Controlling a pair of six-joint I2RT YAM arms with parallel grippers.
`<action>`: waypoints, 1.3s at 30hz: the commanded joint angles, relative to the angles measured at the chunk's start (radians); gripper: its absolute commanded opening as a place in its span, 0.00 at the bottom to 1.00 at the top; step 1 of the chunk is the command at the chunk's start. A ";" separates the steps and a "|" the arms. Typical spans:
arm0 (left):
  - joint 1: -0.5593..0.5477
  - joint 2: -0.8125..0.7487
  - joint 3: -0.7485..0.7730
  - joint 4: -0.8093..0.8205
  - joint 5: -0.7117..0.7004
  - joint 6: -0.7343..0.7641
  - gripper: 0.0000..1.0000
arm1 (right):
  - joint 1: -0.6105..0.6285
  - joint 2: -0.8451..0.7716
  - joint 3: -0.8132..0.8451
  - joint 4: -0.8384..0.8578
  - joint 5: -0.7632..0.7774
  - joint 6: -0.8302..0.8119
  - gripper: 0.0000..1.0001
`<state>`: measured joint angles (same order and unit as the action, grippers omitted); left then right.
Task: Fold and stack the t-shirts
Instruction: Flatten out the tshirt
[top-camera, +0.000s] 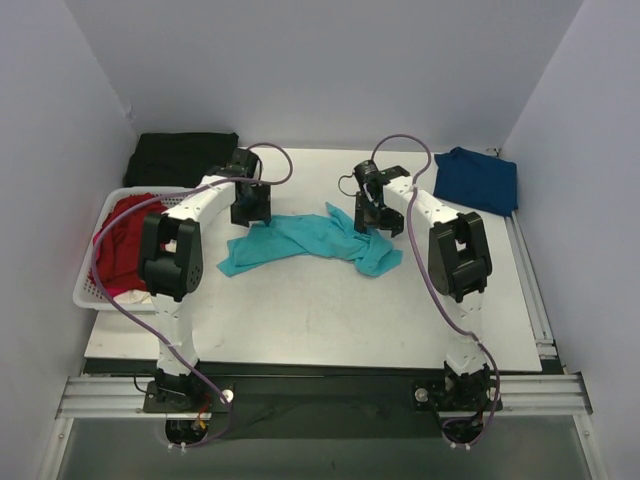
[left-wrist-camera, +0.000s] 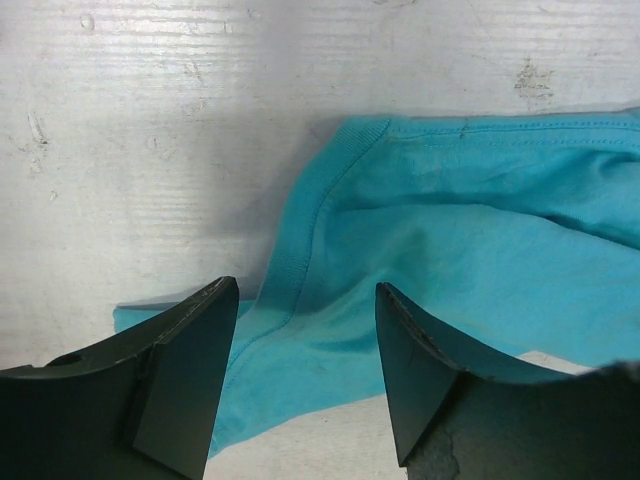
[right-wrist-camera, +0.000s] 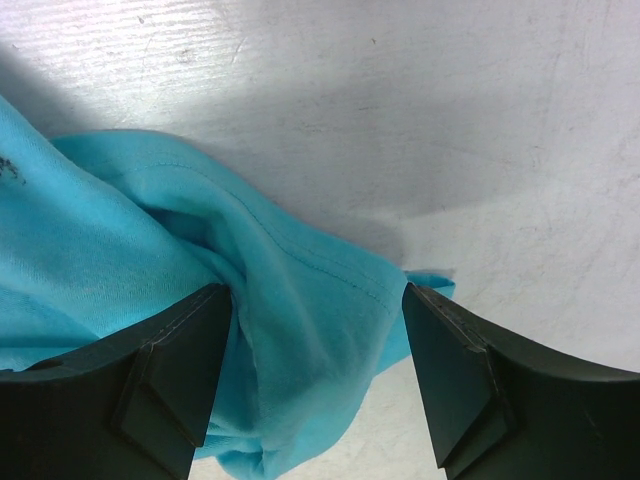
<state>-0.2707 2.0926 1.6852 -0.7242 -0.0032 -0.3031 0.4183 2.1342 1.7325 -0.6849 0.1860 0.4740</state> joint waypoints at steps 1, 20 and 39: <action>0.008 -0.056 0.004 0.014 -0.029 0.002 0.68 | -0.007 -0.042 -0.013 -0.048 0.012 0.020 0.70; 0.010 -0.109 0.007 0.009 0.023 0.004 0.00 | -0.016 -0.068 -0.047 -0.048 0.024 0.054 0.67; 0.024 -0.335 0.090 -0.038 -0.069 -0.013 0.00 | 0.016 -0.135 -0.018 -0.041 0.020 0.015 0.53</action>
<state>-0.2611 1.8069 1.7329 -0.7395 -0.0292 -0.3092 0.3996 2.0811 1.6760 -0.6857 0.1791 0.5171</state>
